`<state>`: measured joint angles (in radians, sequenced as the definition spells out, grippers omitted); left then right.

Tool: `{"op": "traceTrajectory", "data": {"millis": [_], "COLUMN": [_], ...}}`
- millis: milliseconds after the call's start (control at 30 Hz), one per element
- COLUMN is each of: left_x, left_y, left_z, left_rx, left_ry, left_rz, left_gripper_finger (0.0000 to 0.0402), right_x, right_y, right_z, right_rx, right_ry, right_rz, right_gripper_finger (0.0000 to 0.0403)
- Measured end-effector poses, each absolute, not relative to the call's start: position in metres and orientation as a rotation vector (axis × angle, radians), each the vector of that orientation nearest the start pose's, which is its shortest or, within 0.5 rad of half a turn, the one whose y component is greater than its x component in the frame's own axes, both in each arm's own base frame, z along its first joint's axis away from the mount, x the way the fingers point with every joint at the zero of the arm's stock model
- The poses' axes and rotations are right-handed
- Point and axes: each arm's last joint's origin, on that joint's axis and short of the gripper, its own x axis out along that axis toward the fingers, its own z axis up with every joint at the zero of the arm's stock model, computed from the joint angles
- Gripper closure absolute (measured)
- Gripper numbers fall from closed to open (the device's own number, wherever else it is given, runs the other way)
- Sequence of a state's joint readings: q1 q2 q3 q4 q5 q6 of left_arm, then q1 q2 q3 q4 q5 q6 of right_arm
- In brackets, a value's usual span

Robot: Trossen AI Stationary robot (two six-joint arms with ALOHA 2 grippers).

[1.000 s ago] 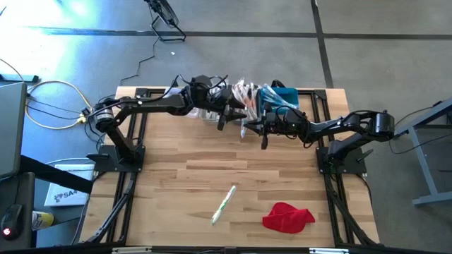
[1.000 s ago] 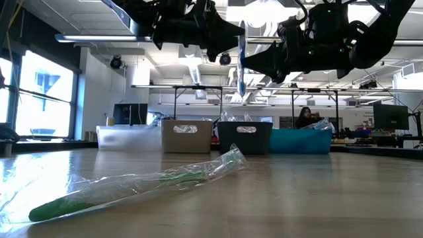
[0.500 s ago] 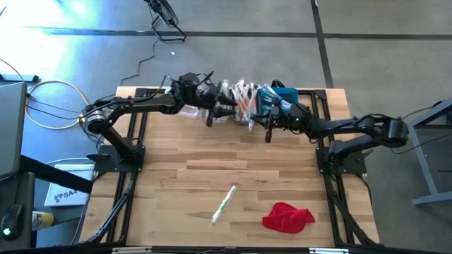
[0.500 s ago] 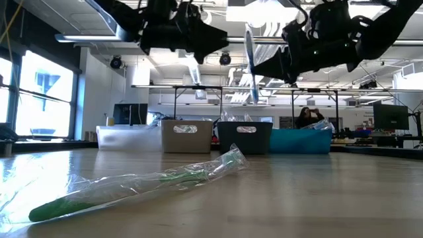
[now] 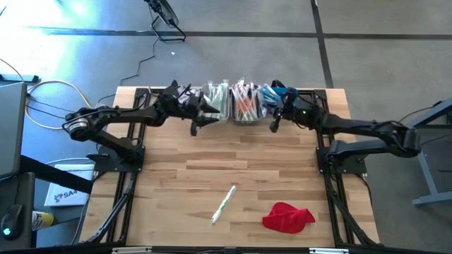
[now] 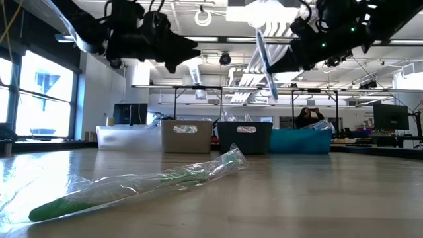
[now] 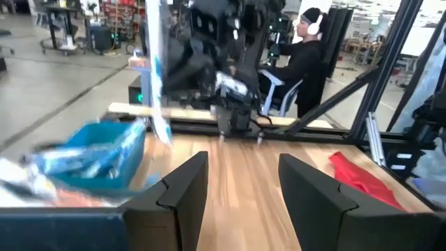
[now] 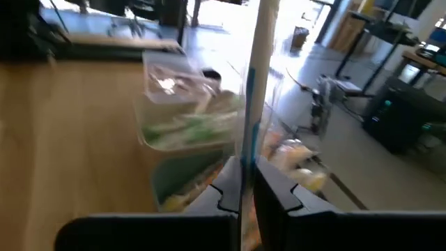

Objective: Pick & Place Toothbrushes
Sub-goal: Put the blue toothbrush into the blue bin

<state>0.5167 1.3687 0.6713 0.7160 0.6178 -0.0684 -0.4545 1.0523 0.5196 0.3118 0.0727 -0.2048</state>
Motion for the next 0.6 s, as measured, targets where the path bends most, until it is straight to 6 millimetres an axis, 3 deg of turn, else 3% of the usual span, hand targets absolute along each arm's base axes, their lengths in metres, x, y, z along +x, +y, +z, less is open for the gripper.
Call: {"op": "traceTrajectory", "data": {"millis": [333,600], "left_x": [0.233,0.218], "left_y": [0.113,0.105], "left_z": [0.219,0.204], "left_rx": [-0.122,-0.137], "left_ry": [-0.059,-0.104], "left_rz": [-0.105,-0.112], "left_gripper_finger": [0.0229,0.0229], "right_x": [0.202,0.184], "right_y": [-0.111,-0.133], "right_z": [0.275,0.269], "right_rx": [-0.312,-0.279], "right_ry": [0.476,0.632], "right_rz": [-0.611,-0.69], "right_gripper_finger": [0.0394,0.0394]}}
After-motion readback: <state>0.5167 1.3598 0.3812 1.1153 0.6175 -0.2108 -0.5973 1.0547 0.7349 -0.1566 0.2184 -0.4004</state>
